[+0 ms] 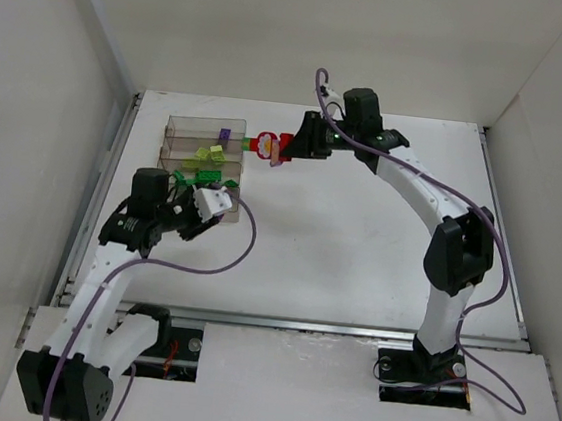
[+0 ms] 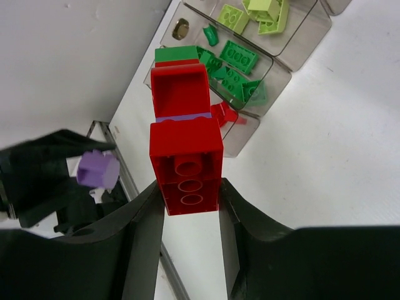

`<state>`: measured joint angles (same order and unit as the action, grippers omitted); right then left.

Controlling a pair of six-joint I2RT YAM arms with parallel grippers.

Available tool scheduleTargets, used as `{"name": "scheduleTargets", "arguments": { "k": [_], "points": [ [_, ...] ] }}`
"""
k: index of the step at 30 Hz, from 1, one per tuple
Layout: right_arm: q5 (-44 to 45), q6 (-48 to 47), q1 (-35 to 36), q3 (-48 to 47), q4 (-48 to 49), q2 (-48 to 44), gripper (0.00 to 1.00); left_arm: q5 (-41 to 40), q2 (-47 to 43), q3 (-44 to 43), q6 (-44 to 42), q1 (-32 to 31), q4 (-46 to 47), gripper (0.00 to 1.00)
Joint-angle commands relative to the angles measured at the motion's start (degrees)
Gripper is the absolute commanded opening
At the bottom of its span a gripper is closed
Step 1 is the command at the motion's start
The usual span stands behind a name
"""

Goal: Sort the legos into containers by color

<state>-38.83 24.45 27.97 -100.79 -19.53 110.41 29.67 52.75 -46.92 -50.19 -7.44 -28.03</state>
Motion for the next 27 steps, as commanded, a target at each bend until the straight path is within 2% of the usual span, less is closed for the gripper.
{"name": "scheduleTargets", "arguments": {
  "k": [1,4,6,7,13,17,22,27],
  "points": [
    [-1.78,-0.01,0.42,-3.97,2.30,-1.16,0.00,13.04,-5.10,3.23,-9.31,1.64,-2.39,0.00],
    [-1.08,-0.01,0.42,-2.49,2.30,-2.30,0.00,13.57,-5.64,3.76,-7.30,1.64,1.83,0.00],
    [-0.55,-0.01,0.42,-1.69,2.92,-2.83,0.00,10.69,-3.54,3.15,-4.49,1.64,4.55,0.00],
    [-0.55,-0.01,0.42,-0.99,3.53,-3.44,0.00,10.06,-1.01,1.93,-1.43,3.21,7.09,0.00],
    [1.12,-0.01,0.42,0.86,4.06,-3.97,0.00,13.48,11.74,-4.83,1.23,8.93,9.30,0.00],
    [1.65,-0.54,0.42,2.88,5.20,-5.12,0.00,9.36,22.02,-11.69,3.88,11.57,12.82,0.00],
    [2.18,-1.77,-1.68,5.69,5.20,-7.04,0.00,9.87,32.65,-21.36,5.63,14.38,11.87,0.00],
    [2.18,-2.30,-3.88,7.19,5.73,-7.05,0.00,15.48,39.87,-30.93,5.63,15.53,6.42,0.00]
  ]
}}
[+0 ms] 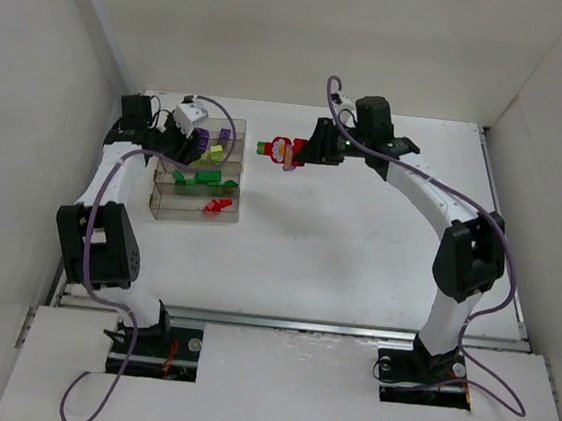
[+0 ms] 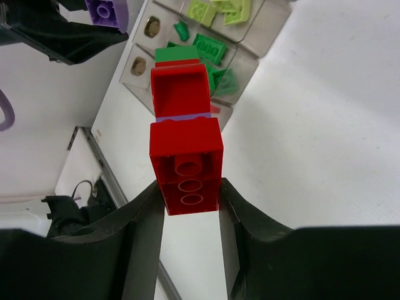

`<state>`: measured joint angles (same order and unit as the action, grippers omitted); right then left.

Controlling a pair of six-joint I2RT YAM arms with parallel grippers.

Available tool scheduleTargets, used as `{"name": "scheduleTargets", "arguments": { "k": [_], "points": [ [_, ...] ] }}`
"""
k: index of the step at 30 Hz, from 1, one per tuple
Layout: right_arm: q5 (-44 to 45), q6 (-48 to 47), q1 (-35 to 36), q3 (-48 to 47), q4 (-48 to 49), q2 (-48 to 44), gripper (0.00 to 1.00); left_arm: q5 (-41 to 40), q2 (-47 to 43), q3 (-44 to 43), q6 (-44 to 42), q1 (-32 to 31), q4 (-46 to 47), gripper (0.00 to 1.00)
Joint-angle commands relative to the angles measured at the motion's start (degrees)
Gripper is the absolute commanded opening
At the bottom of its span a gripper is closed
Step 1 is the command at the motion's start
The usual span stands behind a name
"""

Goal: Sort the legos into containers by color

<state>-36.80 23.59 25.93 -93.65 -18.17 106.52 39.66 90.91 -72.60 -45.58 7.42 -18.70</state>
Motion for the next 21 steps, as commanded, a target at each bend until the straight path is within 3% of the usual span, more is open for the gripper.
{"name": "scheduleTargets", "arguments": {
  "k": [1,5,13,21],
  "points": [
    [0.15,-1.45,-2.37,0.56,4.38,-3.16,0.00,6.56,3.81,-6.23,2.94,0.67,-4.14,0.00],
    [0.67,-1.45,-2.91,0.57,4.38,-3.69,0.00,6.58,7.77,-8.26,9.08,0.67,-2.23,0.00],
    [2.78,-2.06,-3.43,-2.15,2.72,-3.69,0.00,-7.57,18.59,-18.43,22.27,0.67,9.55,0.00],
    [5.33,-2.68,-4.49,-4.44,0.86,-2.55,0.00,-8.72,29.31,-28.63,24.84,-0.56,13.16,0.00]
  ]
}}
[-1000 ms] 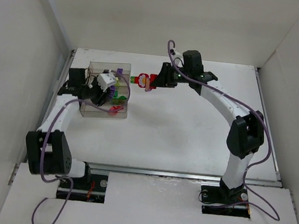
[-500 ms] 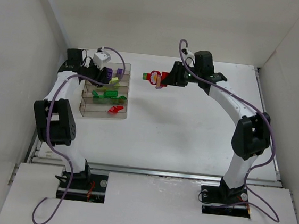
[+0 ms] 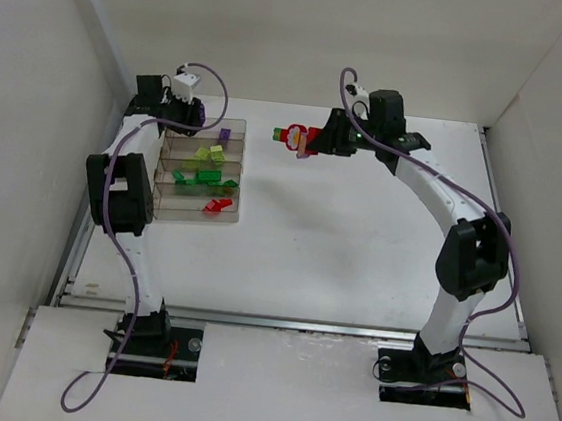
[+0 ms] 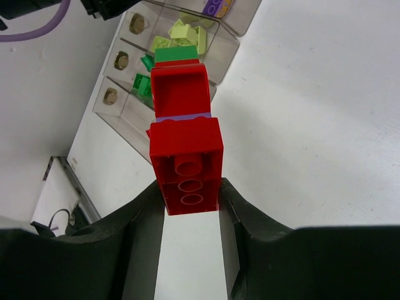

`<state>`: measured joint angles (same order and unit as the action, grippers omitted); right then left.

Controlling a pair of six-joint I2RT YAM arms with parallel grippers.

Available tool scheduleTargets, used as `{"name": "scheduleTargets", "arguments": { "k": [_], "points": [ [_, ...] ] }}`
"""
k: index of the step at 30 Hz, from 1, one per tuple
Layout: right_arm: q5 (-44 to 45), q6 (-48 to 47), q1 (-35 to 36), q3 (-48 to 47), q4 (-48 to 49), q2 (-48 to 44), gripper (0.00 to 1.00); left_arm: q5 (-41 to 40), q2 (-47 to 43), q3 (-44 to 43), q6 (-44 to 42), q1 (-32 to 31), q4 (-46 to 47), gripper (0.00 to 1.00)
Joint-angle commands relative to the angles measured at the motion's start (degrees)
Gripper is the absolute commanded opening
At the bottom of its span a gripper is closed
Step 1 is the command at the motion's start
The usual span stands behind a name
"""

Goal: Sort the legos into containers by color

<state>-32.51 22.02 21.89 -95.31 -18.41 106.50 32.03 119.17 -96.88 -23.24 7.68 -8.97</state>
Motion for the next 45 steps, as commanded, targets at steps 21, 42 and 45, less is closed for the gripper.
{"name": "scheduleTargets", "arguments": {
  "k": [21,42,45],
  "points": [
    [1.49,0.13,-0.97,-9.37,-2.15,2.75,0.00,-3.73,4.75,-4.11,-8.13,-1.35,3.52,0.73],
    [-4.66,-12.70,0.79,-12.09,-9.09,0.03,0.00,19.31,-13.43,-9.93,-57.39,-9.86,-41.09,0.75],
    [-8.17,-13.93,1.31,-12.10,-10.93,-0.50,0.00,18.25,-18.70,-3.70,-68.50,-15.49,-46.75,0.89]
  ]
}}
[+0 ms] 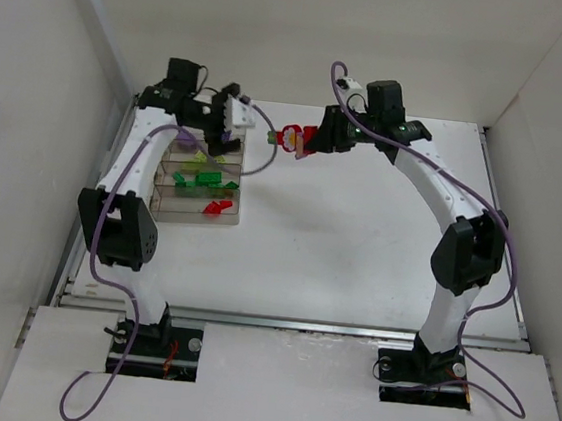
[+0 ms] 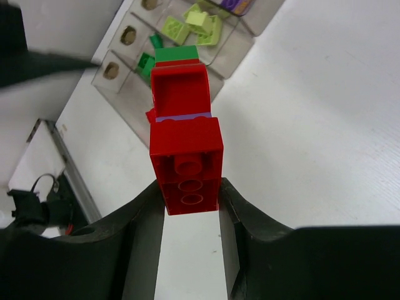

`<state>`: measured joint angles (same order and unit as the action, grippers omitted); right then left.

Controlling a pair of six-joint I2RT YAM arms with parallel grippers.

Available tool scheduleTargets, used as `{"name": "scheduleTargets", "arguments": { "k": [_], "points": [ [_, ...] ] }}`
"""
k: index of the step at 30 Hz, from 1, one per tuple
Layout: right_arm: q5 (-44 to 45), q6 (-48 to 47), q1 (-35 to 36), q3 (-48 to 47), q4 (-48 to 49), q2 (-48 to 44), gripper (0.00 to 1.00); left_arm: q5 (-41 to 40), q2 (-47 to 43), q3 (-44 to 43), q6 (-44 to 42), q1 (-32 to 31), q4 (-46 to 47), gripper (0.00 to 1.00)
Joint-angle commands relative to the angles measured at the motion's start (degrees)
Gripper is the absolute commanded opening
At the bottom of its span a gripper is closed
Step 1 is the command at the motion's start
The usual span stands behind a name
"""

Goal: Sort the legos into containers by color

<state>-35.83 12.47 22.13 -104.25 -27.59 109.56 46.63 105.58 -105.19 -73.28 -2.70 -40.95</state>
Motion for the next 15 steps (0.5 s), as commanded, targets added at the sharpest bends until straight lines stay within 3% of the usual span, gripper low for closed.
{"name": "scheduleTargets", "arguments": {
  "k": [1,4,8,12,15],
  "points": [
    [-6.34,-4.38,1.07,-3.16,-1.76,-4.26,0.00,4.42,-6.08,5.60,-19.09,-6.17,-14.77,0.92],
    [-8.02,-4.38,1.60,-1.84,-1.76,-5.58,0.00,6.10,-7.49,6.22,-19.71,-8.72,-14.77,0.99],
    [-8.55,-4.38,2.65,-0.35,-2.81,-6.20,0.00,3.82,-8.02,8.33,-14.72,-11.89,-6.90,0.99],
    [-8.55,-4.38,3.79,0.36,-2.82,-6.81,0.00,1.27,-8.02,9.12,-9.35,-13.03,-2.91,0.79],
    [-8.02,-3.86,4.32,0.89,-1.67,-7.43,0.00,-0.66,-7.49,9.73,-8.03,-13.56,-1.60,0.72]
  ]
}}
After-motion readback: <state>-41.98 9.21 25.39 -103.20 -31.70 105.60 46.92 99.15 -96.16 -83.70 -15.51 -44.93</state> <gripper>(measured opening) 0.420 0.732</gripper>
